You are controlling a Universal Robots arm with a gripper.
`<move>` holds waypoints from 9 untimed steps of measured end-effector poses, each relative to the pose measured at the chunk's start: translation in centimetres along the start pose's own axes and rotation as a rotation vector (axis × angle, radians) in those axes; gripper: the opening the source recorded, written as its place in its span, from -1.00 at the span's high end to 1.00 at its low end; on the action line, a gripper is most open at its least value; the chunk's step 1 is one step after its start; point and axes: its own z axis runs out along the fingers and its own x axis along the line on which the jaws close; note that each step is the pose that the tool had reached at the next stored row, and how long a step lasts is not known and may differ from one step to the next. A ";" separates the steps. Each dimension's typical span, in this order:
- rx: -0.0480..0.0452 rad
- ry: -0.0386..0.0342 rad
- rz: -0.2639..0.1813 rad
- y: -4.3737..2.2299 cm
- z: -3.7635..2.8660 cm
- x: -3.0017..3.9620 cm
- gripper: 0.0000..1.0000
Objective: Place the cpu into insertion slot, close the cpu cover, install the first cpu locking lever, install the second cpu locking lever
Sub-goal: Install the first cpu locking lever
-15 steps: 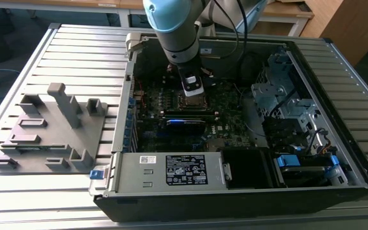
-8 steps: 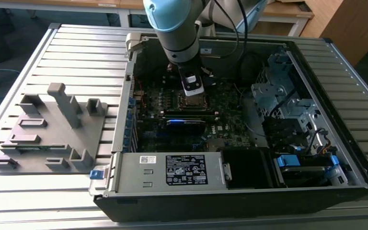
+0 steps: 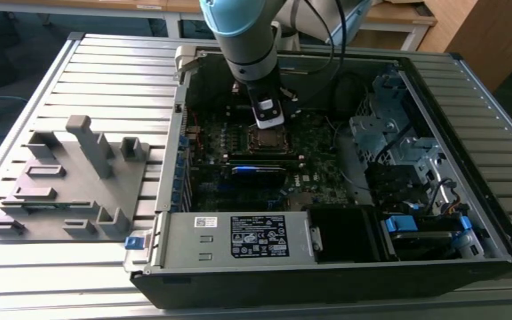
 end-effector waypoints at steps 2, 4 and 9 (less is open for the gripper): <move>-0.0035 0.0011 0.001 -0.20 -0.12 0.54 0.80; -0.0061 0.0016 0.002 -0.39 -0.20 1.04 0.80; -0.0080 0.0024 0.002 -0.46 -0.39 1.36 0.80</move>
